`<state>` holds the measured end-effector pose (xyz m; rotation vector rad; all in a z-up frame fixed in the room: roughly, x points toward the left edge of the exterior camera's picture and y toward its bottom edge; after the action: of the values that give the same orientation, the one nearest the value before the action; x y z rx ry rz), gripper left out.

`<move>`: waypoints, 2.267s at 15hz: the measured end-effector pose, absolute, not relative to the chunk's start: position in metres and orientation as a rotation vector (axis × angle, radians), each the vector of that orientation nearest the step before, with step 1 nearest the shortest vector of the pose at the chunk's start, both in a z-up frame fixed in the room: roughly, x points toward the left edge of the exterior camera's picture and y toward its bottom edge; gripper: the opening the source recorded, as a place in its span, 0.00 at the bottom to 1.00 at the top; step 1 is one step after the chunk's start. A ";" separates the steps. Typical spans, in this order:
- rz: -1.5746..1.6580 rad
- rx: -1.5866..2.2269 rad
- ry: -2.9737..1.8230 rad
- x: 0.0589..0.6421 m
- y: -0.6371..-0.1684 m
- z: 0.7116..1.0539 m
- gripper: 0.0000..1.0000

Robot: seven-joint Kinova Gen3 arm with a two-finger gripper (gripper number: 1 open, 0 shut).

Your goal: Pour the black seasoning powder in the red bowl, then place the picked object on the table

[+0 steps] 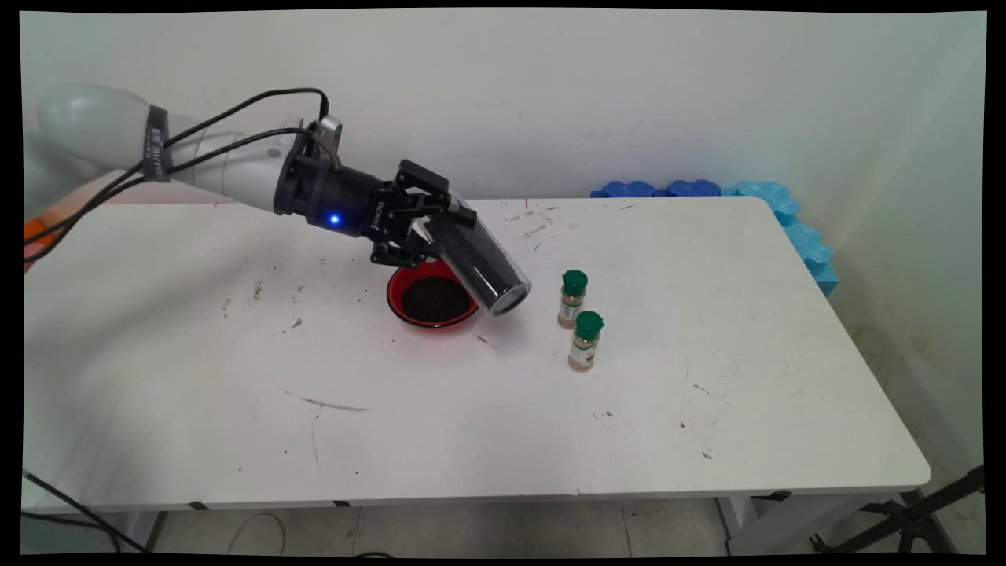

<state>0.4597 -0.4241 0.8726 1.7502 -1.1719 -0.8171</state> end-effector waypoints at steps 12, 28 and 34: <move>-0.415 1.265 -1.681 0.452 -0.417 0.898 0.00; 0.055 0.616 -2.079 0.429 -0.387 0.916 0.00; 0.109 0.525 -2.134 0.419 -0.371 0.897 0.00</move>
<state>0.4194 -0.3705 0.8972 0.5249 -2.1338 0.1091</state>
